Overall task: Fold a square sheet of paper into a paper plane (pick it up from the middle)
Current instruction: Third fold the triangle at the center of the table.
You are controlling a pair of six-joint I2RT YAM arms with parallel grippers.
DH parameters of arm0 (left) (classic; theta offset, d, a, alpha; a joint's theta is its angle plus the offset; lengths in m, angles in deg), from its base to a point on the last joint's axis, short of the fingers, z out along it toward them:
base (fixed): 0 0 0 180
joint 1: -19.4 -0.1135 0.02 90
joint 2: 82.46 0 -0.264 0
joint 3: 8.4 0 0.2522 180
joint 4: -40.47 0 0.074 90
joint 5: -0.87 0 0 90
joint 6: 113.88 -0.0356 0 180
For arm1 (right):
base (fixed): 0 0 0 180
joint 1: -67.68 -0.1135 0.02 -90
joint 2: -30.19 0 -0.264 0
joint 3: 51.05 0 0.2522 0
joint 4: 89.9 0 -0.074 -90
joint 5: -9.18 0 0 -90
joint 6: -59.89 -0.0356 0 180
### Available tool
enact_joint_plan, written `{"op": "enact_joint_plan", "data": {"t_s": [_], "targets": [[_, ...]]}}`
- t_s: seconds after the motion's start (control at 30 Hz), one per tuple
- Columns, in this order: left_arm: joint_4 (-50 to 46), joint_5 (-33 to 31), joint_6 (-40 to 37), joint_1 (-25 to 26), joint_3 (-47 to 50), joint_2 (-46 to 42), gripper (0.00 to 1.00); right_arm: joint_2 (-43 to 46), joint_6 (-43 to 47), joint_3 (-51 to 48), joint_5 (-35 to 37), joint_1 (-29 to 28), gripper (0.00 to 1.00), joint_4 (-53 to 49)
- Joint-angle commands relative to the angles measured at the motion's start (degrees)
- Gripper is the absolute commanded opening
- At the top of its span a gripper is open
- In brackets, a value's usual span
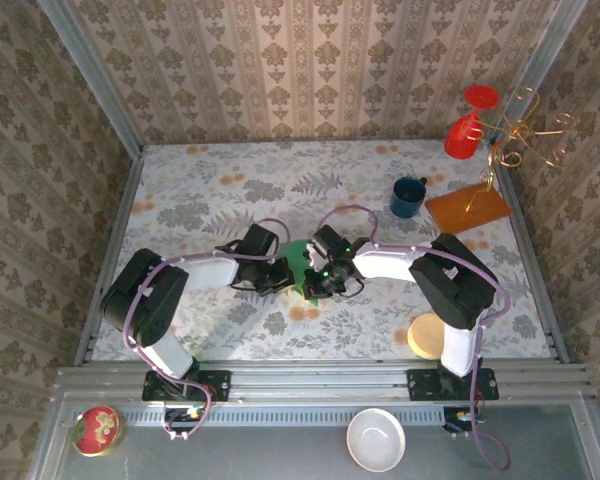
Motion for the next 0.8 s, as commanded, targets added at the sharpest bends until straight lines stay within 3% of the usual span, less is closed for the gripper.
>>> {"op": "enact_joint_plan", "data": {"t_s": [0.0, 0.2, 0.37, 0.47, 0.57, 0.77], "targets": [[-1.6, -2.2, -5.3, -5.3, 2.1, 0.9, 0.08, -4.4, 0.4, -4.3, 3.6, -0.3, 0.05, -9.9], [2.4, 1.9, -7.4, -14.6, 6.6, 0.2, 0.08, -4.1, -0.6, -4.9, 3.2, 0.0, 0.05, -9.2], [-2.6, 1.3, -9.5, -15.5, 4.0, -4.1, 0.08, -4.0, -0.8, -4.2, 3.1, 0.0, 0.05, -9.0], [-5.0, 0.7, -9.5, -14.0, 2.2, -7.3, 0.08, -4.0, -1.0, -3.7, 2.8, 0.0, 0.05, -8.7], [-7.0, -1.0, -9.0, -9.5, -0.2, -9.0, 0.08, -3.9, -1.3, -3.6, 2.6, 0.0, 0.05, -8.2], [-2.3, -1.1, -4.0, -0.8, -2.3, -4.8, 0.08, -3.6, -1.6, -3.6, 1.8, 0.2, 0.05, -7.4]]}}
